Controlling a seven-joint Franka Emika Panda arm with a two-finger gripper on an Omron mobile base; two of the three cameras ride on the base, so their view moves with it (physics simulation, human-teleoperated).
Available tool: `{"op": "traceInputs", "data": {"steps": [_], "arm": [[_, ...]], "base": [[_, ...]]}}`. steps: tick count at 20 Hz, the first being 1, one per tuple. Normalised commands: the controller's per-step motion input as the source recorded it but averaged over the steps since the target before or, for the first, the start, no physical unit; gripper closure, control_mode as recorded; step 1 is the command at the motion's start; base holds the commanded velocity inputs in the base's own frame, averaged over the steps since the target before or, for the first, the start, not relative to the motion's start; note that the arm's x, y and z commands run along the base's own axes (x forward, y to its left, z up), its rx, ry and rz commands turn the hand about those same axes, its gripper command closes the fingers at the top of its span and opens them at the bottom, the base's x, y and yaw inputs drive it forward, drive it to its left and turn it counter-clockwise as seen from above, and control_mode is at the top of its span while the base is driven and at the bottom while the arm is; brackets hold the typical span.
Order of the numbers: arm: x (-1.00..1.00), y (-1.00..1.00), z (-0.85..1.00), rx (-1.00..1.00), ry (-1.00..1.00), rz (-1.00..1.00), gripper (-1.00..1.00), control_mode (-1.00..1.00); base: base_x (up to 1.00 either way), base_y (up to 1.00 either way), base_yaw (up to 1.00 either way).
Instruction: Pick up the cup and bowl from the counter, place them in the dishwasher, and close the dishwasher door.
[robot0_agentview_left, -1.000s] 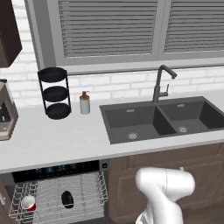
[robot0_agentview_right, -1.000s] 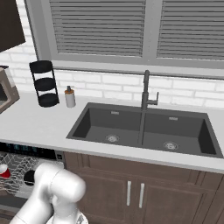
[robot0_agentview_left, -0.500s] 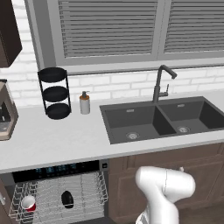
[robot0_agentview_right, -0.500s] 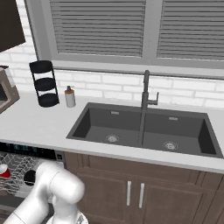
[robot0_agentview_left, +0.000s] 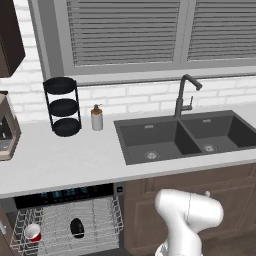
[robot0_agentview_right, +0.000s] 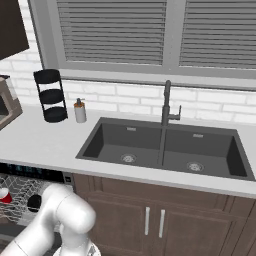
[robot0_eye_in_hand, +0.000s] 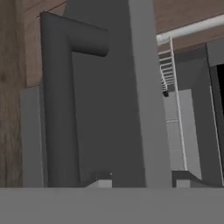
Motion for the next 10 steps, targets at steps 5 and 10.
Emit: {"op": "traceInputs", "data": {"steps": [5,10], "arm": [[0.52,0.00,-0.75,-0.13,-0.11,0.00,-1.00,-1.00],[0.91,-0.17,-0.65,-0.09,-0.11,0.00,-1.00,-1.00]], "base": [[0.00,0.00,0.00],[0.00,0.00,0.00]]}}
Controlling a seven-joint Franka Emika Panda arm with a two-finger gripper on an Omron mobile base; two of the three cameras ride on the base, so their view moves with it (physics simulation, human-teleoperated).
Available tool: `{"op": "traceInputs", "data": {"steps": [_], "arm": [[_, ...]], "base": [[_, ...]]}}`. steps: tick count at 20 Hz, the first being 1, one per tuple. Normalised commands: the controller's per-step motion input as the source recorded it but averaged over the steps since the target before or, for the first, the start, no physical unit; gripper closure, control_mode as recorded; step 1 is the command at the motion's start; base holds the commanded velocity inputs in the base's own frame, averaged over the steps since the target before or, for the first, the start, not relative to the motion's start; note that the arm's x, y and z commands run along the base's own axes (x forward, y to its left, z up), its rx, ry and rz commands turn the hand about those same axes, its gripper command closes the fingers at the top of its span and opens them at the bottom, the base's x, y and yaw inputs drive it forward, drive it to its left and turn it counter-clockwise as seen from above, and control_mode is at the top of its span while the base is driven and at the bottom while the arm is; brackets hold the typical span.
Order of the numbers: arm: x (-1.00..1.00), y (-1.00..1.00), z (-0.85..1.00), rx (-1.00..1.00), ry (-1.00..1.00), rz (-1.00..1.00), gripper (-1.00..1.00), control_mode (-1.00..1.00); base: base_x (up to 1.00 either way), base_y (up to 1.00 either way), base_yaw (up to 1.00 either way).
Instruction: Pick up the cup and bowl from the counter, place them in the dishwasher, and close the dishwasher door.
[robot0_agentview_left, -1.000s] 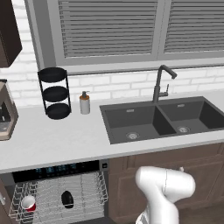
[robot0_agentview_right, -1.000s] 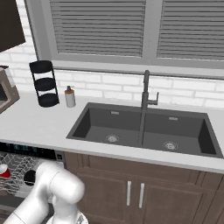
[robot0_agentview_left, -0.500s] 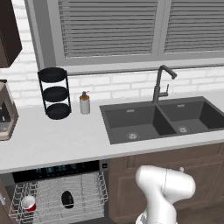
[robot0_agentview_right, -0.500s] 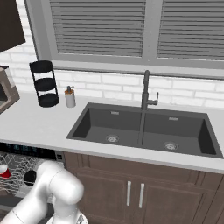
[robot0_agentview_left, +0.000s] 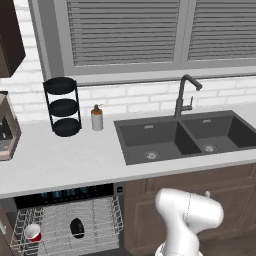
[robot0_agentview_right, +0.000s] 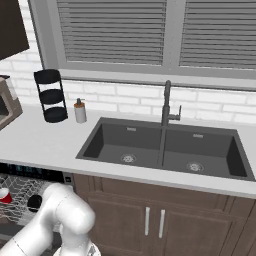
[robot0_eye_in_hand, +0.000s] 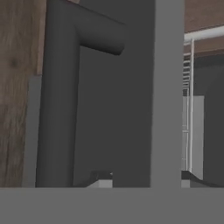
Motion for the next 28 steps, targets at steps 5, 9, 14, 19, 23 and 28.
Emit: {"op": "traceInputs", "data": {"steps": [5,9,14,19,23,28], "arm": [[0.90,-0.26,-0.49,-0.03,-0.23,0.00,-1.00,-1.00],[0.54,-0.35,-0.09,0.00,-0.41,0.01,-1.00,-1.00],[0.56,-0.42,-0.03,0.00,-0.36,0.00,-1.00,-1.00],[0.77,-0.55,-0.18,0.07,-0.43,0.00,-1.00,-1.00],[0.99,-0.50,-0.06,0.05,-0.41,0.00,-1.00,-1.00],[1.00,-0.40,-0.08,0.03,-0.39,0.00,-1.00,-1.00]], "base": [[0.00,0.00,0.00],[0.00,0.00,0.00],[0.00,0.00,0.00],[0.00,0.00,0.00],[0.00,0.00,0.00],[0.00,0.00,0.00]]}}
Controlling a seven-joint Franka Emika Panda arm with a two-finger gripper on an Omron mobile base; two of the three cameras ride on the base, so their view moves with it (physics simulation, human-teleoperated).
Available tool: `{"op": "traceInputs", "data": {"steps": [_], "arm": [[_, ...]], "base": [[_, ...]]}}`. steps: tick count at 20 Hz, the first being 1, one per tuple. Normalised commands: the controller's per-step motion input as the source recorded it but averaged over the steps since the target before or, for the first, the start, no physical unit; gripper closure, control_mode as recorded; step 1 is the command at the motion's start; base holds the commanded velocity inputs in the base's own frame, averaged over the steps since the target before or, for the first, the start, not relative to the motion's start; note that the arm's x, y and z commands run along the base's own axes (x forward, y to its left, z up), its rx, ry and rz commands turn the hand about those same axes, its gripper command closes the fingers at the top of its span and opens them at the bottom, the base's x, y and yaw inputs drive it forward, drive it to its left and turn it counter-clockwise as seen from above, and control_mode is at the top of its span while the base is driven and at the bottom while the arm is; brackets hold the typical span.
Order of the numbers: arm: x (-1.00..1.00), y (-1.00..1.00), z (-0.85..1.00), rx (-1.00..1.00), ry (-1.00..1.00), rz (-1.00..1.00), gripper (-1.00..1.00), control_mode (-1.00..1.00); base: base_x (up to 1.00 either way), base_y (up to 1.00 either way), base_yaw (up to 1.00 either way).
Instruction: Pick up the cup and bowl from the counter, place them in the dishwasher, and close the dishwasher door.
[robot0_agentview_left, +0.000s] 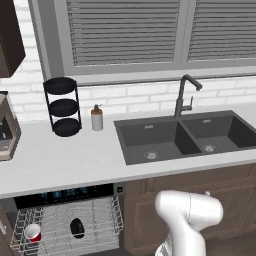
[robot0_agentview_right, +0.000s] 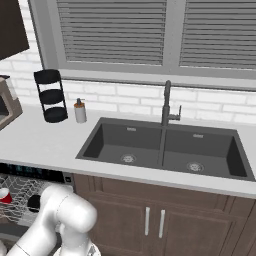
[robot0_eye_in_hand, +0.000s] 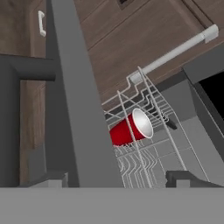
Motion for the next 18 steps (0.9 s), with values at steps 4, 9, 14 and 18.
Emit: {"op": "traceInputs", "data": {"steps": [4,9,14,18], "arm": [[1.00,-0.12,0.00,0.00,-0.26,-0.04,-1.00,-1.00],[1.00,-0.01,0.09,-0.03,-0.32,-0.14,-1.00,-1.00],[1.00,0.00,0.13,-0.13,-0.44,-0.27,-1.00,-1.00],[1.00,-0.01,0.00,-0.08,-0.45,-0.32,-1.00,-1.00]], "base": [[0.00,0.00,0.00],[0.00,0.00,0.00],[0.00,0.00,0.00],[0.00,0.00,0.00]]}}
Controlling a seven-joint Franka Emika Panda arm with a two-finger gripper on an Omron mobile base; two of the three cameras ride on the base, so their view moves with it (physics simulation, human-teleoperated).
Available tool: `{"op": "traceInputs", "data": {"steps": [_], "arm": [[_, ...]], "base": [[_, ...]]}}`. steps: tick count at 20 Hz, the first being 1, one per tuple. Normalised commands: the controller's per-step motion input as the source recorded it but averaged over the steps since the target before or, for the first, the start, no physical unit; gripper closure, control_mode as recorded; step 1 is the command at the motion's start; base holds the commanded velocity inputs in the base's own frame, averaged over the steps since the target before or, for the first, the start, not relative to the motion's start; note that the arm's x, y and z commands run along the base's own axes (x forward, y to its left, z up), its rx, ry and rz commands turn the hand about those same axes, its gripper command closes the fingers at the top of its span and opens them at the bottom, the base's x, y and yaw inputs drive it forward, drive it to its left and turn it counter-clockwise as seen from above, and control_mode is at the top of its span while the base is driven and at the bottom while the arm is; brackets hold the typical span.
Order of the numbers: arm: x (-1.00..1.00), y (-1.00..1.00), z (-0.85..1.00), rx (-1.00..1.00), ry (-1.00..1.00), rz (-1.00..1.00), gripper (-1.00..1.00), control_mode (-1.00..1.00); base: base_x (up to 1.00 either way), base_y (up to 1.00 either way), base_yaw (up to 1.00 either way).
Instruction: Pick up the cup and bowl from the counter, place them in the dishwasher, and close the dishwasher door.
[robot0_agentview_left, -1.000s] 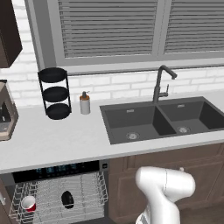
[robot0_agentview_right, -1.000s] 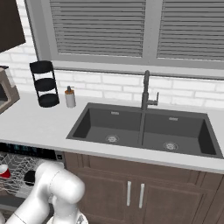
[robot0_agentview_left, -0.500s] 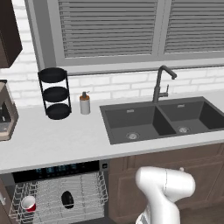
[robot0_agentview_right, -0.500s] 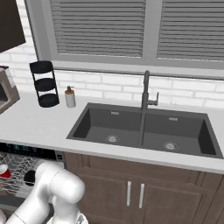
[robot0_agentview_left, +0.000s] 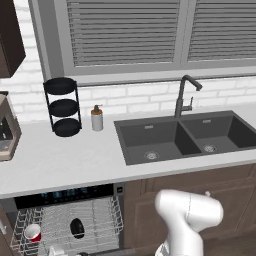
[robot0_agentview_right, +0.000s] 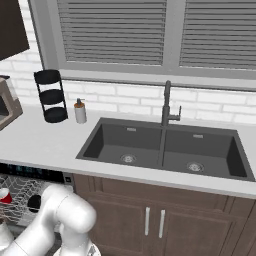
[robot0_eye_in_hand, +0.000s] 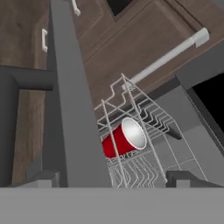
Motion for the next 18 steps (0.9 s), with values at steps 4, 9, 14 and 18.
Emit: {"op": "traceInputs", "data": {"steps": [4,9,14,18], "arm": [[1.00,-0.07,-0.03,-0.01,-0.45,-0.30,-1.00,-1.00],[1.00,-0.08,-0.37,-0.05,-0.43,-0.32,-1.00,-1.00],[0.86,0.00,-0.40,-0.15,-0.37,-0.33,-1.00,-1.00],[0.16,0.20,-0.65,-0.18,-0.41,-0.38,-1.00,-1.00]], "base": [[0.00,0.00,0.00],[0.00,0.00,0.00],[0.00,0.00,0.00],[0.00,0.00,0.00]]}}
